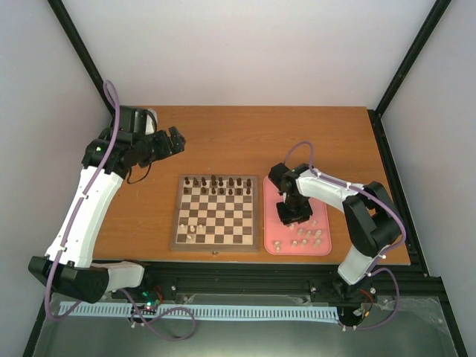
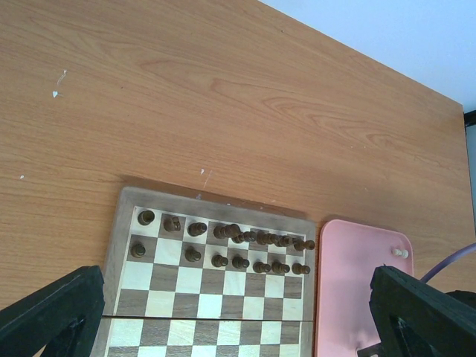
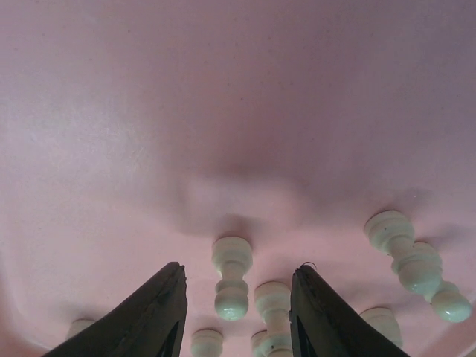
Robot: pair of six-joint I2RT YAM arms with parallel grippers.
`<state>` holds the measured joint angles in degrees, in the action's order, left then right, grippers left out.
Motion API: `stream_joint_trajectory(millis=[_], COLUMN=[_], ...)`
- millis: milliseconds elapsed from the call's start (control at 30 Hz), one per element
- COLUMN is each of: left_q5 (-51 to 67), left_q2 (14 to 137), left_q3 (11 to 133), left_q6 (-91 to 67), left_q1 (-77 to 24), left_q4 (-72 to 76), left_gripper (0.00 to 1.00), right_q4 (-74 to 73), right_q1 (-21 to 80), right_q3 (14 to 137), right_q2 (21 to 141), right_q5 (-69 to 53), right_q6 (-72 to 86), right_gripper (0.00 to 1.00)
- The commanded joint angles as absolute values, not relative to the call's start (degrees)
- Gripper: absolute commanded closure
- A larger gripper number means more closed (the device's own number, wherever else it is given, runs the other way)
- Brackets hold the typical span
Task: Set up the chess pieces on the board
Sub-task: Pick up the chess piece from the storage box.
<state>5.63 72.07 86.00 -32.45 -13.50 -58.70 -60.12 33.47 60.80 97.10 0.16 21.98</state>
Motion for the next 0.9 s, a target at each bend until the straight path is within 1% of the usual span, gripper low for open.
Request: stream_joint_trajectory(millis=[0, 100, 300, 367, 433, 567, 867], left_q5=[6.16, 6.24, 5.99, 6.11, 6.19, 6.26, 5.91], left_q2=[72.21, 72.33, 71.83, 71.66, 71.59, 71.42, 70.34], left_q3=[86.75, 86.75, 86.02, 85.75, 85.61, 85.61, 84.83], left_q6=[-31.87, -31.82, -31.73, -31.77, -31.92, -31.74, -31.82], left_q1=[-13.10, -13.13, -13.12, -13.11, -13.06, -13.09, -13.11], left_q4=[-57.72, -57.74, -57.88, -57.85, -57.83, -57.92, -58.01], left_gripper=[0.00, 0.00, 0.00, 0.00, 0.00, 0.00, 0.00], right_q4=[-58.30, -57.97, -57.81, -57.72, -57.83, -58.08, -58.05], right_q1=[33.05, 33.05, 33.05, 33.05, 33.02, 33.02, 33.04], right_q3=[60.10, 59.24, 57.25, 57.20, 57.52, 57.91, 58.14], right_q2=[95.49, 95.42, 94.80, 94.52, 94.32, 94.09, 94.42], right_q5=[-0.54, -1.16, -1.24, -1.40, -1.28, -1.38, -3.00], right_q6=[21.88, 22.21, 22.81, 23.03, 23.27, 23.47, 23.34], right_gripper=[0.62, 0.69, 0.72, 0.73, 0.75, 0.77, 0.91])
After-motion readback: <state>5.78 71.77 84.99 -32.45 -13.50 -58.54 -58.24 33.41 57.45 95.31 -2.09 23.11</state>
